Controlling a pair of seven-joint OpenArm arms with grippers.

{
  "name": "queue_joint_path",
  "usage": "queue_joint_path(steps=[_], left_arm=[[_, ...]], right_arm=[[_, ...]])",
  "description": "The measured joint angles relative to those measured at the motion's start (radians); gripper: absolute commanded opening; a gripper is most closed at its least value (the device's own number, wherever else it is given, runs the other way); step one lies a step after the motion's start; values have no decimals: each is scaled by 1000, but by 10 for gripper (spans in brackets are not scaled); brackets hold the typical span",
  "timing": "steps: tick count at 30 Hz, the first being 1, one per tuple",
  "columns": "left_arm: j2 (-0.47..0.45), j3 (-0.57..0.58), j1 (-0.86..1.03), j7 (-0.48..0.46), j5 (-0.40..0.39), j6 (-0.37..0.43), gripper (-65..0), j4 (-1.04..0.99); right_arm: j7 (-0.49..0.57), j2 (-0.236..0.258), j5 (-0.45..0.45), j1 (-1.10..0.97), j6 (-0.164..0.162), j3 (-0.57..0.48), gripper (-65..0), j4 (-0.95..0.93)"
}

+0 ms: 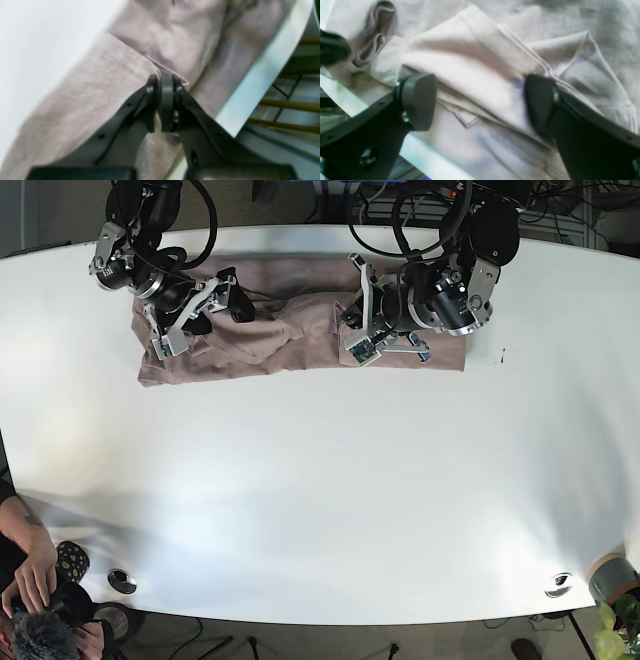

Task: Fold the T-shirt properly
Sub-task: 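Fold the strip's end with the left gripper toward the right gripper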

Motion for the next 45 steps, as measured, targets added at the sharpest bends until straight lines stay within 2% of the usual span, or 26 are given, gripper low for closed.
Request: queue_joint_path(steps=[11, 14, 19, 22, 23, 30, 34, 37, 39, 42, 45], left_arm=[[28, 76, -13, -1, 3, 0, -650, -9], [36, 76, -14, -1, 4, 0, -572, -9], [40, 63, -25, -2, 0, 4, -372, -9], [36, 52, -34, -2, 0, 35, -287, -5], [34, 52, -35, -2, -1, 37, -283, -5], [36, 48, -30, 3, -6, 36, -290, 84], [40, -43, -32, -12, -29, 21, -293, 134], [36, -167, -18, 5, -86, -58, -336, 129], [14, -259, 5, -6, -153, -109, -400, 128], [-19, -356, 45, 3, -189, -123, -469, 117], [-40, -418, 77, 6, -217, -123, -494, 79]], right_arm=[[0, 0, 0, 0, 0, 0, -119, 0], [0, 0, 0, 0, 0, 0, -119, 0], [0, 0, 0, 0, 0, 0, -119, 0], [0, 0, 0, 0, 0, 0, -119, 0], [0, 1, 0, 0, 0, 0, -119, 0], [0, 1, 0, 0, 0, 0, -119, 0], [0, 1, 0, 0, 0, 0, -119, 0], [-1, 3, 0, 3, 0, 0, -119, 0], [-1, 3, 0, 6, 0, 0, -119, 0], [-1, 3, 0, 6, 0, 0, -119, -2], [-1, 3, 0, 8, 0, 0, -119, -2]])
